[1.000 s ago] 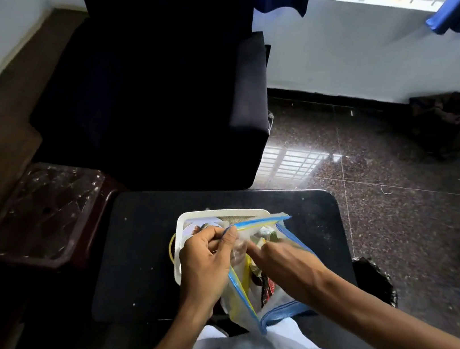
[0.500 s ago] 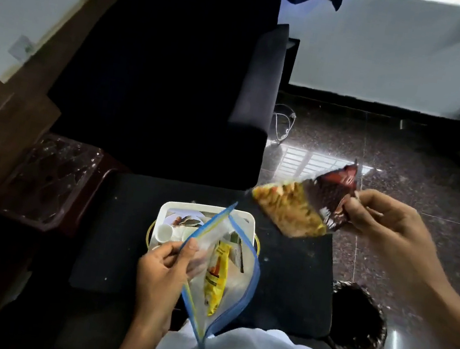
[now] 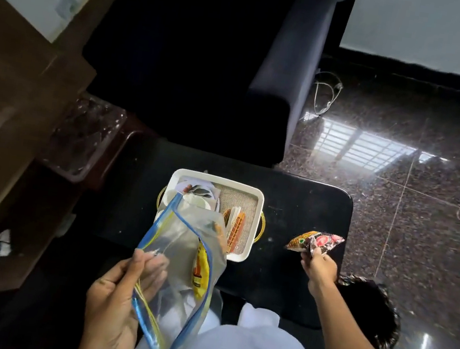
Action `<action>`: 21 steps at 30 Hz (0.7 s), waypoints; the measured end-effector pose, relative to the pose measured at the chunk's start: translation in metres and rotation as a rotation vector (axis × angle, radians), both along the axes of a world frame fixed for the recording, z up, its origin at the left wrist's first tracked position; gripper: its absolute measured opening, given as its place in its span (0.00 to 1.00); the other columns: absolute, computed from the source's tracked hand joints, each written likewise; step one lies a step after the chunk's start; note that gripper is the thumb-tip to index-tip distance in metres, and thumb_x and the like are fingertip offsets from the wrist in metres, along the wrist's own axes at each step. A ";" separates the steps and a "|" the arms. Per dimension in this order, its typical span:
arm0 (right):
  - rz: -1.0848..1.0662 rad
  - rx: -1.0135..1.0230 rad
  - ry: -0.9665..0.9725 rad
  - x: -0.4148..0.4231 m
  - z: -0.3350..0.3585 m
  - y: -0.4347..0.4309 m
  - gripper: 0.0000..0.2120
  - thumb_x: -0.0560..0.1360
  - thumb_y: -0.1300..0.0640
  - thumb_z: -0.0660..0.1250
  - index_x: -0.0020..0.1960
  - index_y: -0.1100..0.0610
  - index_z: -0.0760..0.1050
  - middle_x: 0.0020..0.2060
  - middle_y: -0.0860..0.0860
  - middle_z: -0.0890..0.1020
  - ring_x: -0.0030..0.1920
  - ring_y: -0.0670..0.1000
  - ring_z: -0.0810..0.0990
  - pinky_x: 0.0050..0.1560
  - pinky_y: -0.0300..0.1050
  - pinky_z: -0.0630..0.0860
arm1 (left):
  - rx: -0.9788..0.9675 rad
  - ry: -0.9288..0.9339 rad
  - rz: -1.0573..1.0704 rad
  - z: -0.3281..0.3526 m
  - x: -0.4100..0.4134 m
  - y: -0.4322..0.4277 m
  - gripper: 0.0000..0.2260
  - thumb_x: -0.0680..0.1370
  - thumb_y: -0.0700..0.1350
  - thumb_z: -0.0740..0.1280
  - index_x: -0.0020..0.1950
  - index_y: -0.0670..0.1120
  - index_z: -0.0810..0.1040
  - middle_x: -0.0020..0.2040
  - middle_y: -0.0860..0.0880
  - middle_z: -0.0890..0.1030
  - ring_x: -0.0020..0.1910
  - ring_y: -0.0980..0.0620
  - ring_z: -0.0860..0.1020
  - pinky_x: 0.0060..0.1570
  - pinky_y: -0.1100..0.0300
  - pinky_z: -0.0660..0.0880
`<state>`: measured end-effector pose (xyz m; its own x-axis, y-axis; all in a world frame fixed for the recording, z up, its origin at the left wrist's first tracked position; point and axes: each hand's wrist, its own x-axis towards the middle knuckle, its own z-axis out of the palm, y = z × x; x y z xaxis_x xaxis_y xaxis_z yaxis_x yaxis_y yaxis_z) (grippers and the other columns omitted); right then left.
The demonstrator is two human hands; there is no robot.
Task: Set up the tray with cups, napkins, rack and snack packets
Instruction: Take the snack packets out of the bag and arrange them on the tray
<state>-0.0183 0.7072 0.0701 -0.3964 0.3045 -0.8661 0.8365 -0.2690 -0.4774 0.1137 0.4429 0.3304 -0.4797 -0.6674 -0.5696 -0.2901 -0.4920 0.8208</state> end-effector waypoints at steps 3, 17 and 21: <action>-0.031 -0.089 -0.083 0.002 -0.017 -0.008 0.09 0.84 0.57 0.59 0.54 0.61 0.76 0.64 0.58 0.78 0.60 0.56 0.82 0.52 0.47 0.79 | -0.049 -0.022 0.008 -0.004 0.006 -0.002 0.14 0.73 0.48 0.69 0.45 0.36 0.82 0.39 0.39 0.88 0.39 0.47 0.88 0.36 0.62 0.84; 0.195 -0.142 -0.072 0.065 0.047 -0.035 0.12 0.82 0.64 0.61 0.63 0.63 0.77 0.56 0.58 0.82 0.52 0.54 0.82 0.60 0.48 0.76 | -0.100 -0.045 -0.122 -0.025 0.007 -0.040 0.11 0.72 0.49 0.74 0.44 0.41 0.87 0.45 0.39 0.88 0.45 0.46 0.88 0.42 0.64 0.83; 0.383 -0.076 0.479 0.074 0.153 -0.074 0.04 0.77 0.55 0.71 0.49 0.53 0.83 0.47 0.55 0.87 0.48 0.54 0.86 0.50 0.41 0.81 | -0.121 -0.013 -0.201 -0.029 0.002 -0.057 0.11 0.70 0.52 0.75 0.44 0.45 0.88 0.43 0.42 0.89 0.45 0.47 0.88 0.42 0.65 0.82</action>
<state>0.0562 0.6331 0.2228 -0.8154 0.0084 -0.5789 0.5782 -0.0401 -0.8149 0.1154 0.3857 0.3017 -0.6031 -0.6229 -0.4983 -0.3831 -0.3219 0.8658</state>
